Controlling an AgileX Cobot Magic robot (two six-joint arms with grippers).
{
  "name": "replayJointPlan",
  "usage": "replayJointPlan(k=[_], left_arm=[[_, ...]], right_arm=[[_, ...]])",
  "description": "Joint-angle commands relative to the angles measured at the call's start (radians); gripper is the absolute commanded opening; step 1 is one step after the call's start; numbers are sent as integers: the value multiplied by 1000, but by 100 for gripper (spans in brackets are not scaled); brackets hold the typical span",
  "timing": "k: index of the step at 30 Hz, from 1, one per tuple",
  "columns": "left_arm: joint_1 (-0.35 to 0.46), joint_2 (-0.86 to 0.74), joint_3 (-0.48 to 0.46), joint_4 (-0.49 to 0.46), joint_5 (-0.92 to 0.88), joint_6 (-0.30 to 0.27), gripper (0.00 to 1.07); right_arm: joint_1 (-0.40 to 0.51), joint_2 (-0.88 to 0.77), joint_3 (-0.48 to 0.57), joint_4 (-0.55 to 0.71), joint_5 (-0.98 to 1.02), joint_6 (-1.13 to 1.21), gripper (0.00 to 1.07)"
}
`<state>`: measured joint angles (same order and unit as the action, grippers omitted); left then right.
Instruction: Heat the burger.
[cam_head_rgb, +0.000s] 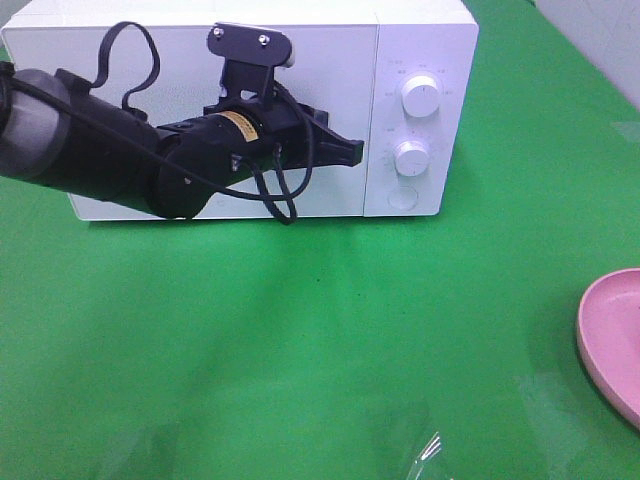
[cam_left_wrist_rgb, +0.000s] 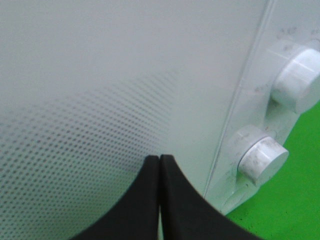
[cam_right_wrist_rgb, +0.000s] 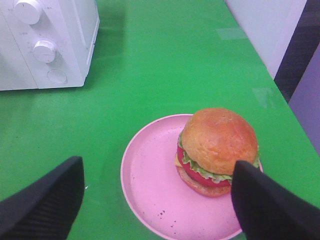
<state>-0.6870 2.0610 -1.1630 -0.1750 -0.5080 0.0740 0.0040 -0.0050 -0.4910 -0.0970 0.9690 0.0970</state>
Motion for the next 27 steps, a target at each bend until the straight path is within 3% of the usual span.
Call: replayJointPlan(k=[1, 5, 12, 13, 14, 15, 16, 17, 18, 19, 20, 21, 22, 27], left_arm=[[31, -6, -39, -86, -62, 9, 0], [13, -39, -27, -65, 33, 29, 0], [-43, -149, 72, -65, 191, 31, 0], [-70, -212, 121, -64, 310, 31, 11], [-70, -212, 121, -64, 310, 31, 11], [-82, -253, 141, -64, 426, 31, 37], [-82, -253, 141, -64, 426, 31, 37], [-83, -284, 148, -64, 537, 27, 72], [-83, -284, 148, -64, 537, 27, 72], [-83, -299, 148, -64, 601, 23, 91], [-82, -323, 148, -60, 729, 23, 99], [-82, -323, 148, -60, 729, 23, 99], [-79, -352, 148, -56, 860, 23, 98], [-79, -416, 148, -46, 1113, 24, 97]], right_arm=[[-5, -24, 3, -2, -10, -10, 76], [-5, -24, 3, -2, -10, -10, 76], [-5, -24, 3, -2, -10, -10, 76], [-5, -24, 3, -2, -10, -10, 76], [-5, -24, 3, -2, -10, -10, 76], [-5, -24, 3, -2, -10, -10, 76], [-5, -24, 3, -2, -10, -10, 76], [-5, -24, 3, -2, -10, -10, 76], [-5, -24, 3, -2, -10, -10, 76], [-5, -24, 3, -2, -10, -10, 76], [-5, -24, 3, -2, -10, -10, 76], [-5, -24, 3, -2, -10, -10, 76], [-5, -24, 3, -2, -10, -10, 76], [-5, -24, 3, -2, -10, -10, 76]])
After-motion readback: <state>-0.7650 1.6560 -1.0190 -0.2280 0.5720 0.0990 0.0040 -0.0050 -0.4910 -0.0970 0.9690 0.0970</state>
